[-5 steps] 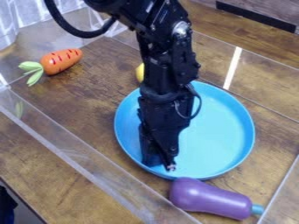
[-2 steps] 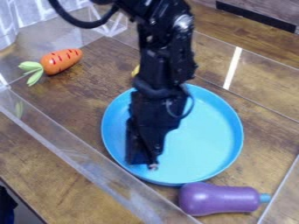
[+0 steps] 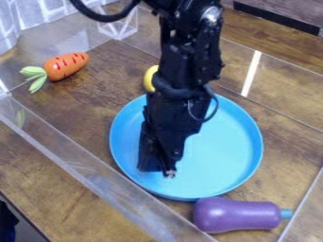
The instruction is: Remove the lemon from the blue tray and put it on the table
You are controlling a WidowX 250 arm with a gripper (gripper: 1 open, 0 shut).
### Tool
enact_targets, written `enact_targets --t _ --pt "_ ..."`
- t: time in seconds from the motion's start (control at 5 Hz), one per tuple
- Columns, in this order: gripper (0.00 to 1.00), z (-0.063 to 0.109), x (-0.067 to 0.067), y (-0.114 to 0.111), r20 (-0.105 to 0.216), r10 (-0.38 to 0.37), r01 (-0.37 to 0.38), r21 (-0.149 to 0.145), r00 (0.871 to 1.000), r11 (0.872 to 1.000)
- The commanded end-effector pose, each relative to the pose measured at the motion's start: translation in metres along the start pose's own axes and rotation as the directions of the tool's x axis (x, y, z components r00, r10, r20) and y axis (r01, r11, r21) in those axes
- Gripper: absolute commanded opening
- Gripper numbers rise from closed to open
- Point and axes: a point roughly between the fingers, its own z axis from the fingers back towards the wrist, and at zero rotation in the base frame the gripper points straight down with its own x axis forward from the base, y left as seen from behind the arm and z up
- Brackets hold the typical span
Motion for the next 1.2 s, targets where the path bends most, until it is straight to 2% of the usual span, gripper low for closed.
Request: enact_targets --t 0.0,0.2,0.4,0.6,1.0 --pt "0.0 0.038 0.002 0.003 0.047 -0.069 0.066 0.063 0.997 0.996" --pt "0.0 0.061 -0.005 0.008 0.017 -0.114 0.112 0.082 0.993 0.99" --pt "0.0 0.074 -0.006 0.019 -0.01 -0.087 0.088 0.087 0.996 0.992" --pt "0.0 0.081 -0.007 0.026 -0.021 -0.051 0.052 0.088 0.998 0.995" --pt "0.0 0.079 0.001 0.047 -0.029 -0.123 0.125 0.121 0.992 0.985"
